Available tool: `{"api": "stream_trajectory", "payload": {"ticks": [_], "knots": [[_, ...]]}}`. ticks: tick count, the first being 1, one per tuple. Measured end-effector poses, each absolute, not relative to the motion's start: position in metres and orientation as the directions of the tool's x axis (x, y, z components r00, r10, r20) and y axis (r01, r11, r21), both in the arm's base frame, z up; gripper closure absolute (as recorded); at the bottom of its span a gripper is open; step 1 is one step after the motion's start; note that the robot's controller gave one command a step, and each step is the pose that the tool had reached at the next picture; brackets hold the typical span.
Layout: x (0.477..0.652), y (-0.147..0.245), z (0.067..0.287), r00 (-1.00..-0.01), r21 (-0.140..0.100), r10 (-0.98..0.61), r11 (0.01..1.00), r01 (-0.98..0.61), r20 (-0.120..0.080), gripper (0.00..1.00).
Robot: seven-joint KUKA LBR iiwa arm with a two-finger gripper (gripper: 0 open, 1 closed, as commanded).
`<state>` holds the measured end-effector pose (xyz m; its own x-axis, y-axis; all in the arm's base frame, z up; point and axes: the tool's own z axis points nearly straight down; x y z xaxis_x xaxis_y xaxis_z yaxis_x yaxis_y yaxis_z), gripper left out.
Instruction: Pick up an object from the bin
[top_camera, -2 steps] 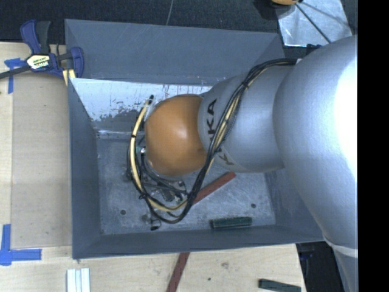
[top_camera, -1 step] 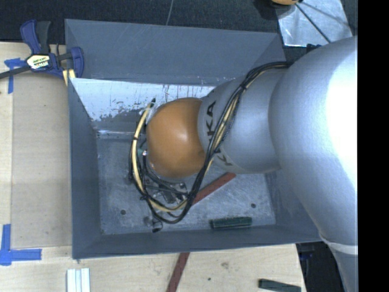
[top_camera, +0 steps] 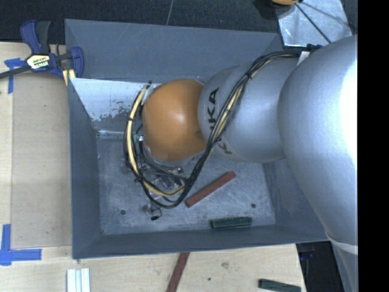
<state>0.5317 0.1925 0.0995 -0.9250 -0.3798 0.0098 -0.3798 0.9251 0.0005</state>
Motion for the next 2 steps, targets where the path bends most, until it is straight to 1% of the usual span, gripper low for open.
{"api": "stream_trajectory", "payload": {"ticks": [1,2], "knots": [[0.595,0.205,0.157,-0.924,0.0,-0.383,0.924,-0.383,-0.003,0.0],[0.609,0.182,0.156,-0.913,-0.003,-0.407,0.913,-0.407,-0.017,0.0]]}}
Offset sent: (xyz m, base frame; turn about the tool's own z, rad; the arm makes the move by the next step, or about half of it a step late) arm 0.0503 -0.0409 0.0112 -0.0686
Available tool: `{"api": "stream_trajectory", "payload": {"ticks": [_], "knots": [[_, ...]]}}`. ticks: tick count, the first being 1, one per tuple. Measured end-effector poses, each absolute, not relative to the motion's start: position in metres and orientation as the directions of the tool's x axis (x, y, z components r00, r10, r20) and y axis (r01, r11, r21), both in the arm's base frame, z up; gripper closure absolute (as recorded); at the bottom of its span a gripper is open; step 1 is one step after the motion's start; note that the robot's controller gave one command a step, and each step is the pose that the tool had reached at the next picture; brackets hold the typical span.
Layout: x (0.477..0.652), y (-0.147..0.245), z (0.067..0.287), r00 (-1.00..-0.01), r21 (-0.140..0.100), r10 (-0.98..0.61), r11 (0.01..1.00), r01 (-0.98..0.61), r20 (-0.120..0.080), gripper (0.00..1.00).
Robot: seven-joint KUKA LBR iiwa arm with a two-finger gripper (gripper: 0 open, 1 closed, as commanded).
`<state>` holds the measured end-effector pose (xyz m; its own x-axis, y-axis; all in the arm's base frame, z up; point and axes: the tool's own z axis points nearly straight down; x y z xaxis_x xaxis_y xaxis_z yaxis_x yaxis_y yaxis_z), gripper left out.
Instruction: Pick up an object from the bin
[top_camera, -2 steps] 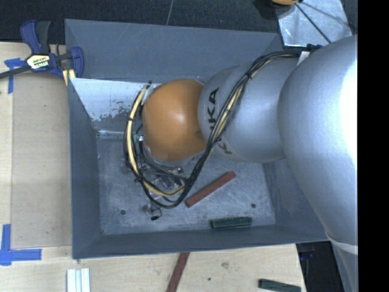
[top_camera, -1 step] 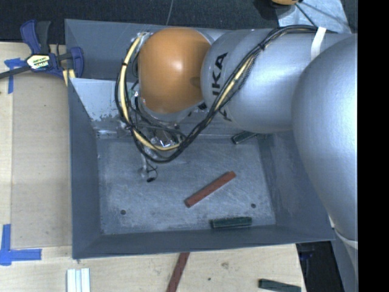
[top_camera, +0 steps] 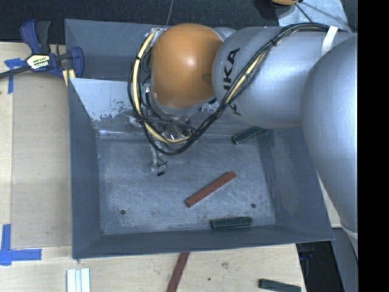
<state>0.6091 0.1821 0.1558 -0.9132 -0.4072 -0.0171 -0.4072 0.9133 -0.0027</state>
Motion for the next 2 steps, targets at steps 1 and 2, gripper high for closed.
{"api": "stream_trajectory", "payload": {"ticks": [1,2], "knots": [[0.603,0.12,0.089,-0.887,-0.001,-0.462,0.887,-0.462,-0.007,0.0],[0.616,0.054,0.038,-0.877,0.007,-0.479,0.878,-0.479,-0.042,1.0]]}}
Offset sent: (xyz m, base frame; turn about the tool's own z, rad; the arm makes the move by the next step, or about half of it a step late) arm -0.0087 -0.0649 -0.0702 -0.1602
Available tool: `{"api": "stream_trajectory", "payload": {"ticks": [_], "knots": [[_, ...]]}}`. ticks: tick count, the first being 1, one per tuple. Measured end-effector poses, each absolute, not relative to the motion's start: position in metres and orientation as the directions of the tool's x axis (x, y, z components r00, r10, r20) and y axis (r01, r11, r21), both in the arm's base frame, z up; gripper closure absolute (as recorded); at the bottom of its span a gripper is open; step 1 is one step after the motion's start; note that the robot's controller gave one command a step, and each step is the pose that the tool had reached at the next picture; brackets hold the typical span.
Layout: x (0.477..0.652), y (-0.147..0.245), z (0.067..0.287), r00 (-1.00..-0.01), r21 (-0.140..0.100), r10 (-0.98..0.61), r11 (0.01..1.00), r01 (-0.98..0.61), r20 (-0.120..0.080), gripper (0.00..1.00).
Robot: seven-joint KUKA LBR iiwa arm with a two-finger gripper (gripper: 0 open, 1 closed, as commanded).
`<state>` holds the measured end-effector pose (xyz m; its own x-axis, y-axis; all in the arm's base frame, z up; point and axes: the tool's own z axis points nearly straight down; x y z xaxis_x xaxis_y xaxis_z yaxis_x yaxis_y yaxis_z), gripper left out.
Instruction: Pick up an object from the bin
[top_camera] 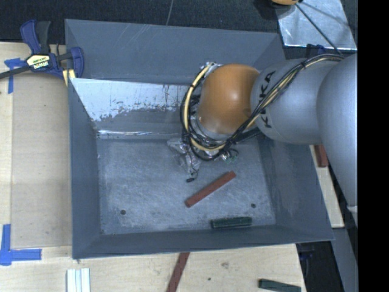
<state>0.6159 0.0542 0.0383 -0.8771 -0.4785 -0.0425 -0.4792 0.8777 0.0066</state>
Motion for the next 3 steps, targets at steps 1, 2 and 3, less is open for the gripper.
{"api": "stream_trajectory", "payload": {"ticks": [1,2,3], "knots": [[0.615,0.055,0.039,-0.874,-0.001,-0.484,0.875,-0.485,-0.043,1.0],[0.599,0.055,0.068,-0.866,0.0,-0.5,0.866,-0.5,-0.005,0.0],[0.603,0.054,0.073,-0.87,-0.002,-0.493,0.87,-0.493,-0.006,0.0]]}}
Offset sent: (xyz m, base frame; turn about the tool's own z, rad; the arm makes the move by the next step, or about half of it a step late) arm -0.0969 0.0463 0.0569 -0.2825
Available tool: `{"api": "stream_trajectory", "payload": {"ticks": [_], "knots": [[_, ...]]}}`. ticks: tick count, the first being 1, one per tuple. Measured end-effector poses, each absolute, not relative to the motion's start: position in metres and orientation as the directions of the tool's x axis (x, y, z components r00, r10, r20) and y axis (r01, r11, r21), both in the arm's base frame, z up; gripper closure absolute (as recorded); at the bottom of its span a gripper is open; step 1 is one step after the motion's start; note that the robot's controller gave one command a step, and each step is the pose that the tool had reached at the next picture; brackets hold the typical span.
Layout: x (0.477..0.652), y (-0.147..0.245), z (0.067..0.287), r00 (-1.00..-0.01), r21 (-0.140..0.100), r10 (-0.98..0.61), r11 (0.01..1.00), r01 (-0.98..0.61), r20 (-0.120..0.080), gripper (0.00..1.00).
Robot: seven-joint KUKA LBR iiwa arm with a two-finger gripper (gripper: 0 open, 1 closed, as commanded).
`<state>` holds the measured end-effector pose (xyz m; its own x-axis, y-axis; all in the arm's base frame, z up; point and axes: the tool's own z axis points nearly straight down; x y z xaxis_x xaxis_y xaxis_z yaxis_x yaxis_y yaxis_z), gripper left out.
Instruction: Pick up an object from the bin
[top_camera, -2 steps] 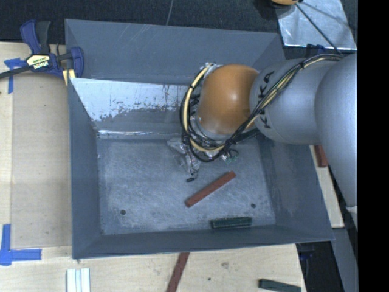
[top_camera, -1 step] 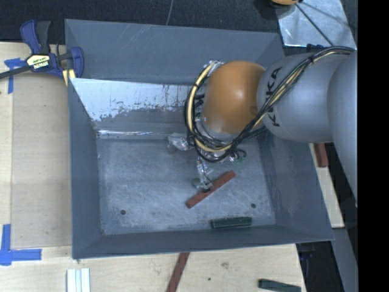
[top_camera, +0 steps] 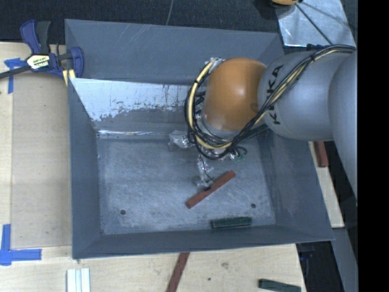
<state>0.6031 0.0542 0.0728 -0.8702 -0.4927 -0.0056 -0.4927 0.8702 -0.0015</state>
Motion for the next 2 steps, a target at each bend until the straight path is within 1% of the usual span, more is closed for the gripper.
{"api": "stream_trajectory", "payload": {"ticks": [1,2], "knots": [[0.584,0.045,0.074,-0.827,-0.002,-0.563,0.827,-0.563,-0.007,0.0],[0.553,0.0,0.087,-0.65,0.0,-0.76,0.65,-0.76,-0.002,0.0]]}}
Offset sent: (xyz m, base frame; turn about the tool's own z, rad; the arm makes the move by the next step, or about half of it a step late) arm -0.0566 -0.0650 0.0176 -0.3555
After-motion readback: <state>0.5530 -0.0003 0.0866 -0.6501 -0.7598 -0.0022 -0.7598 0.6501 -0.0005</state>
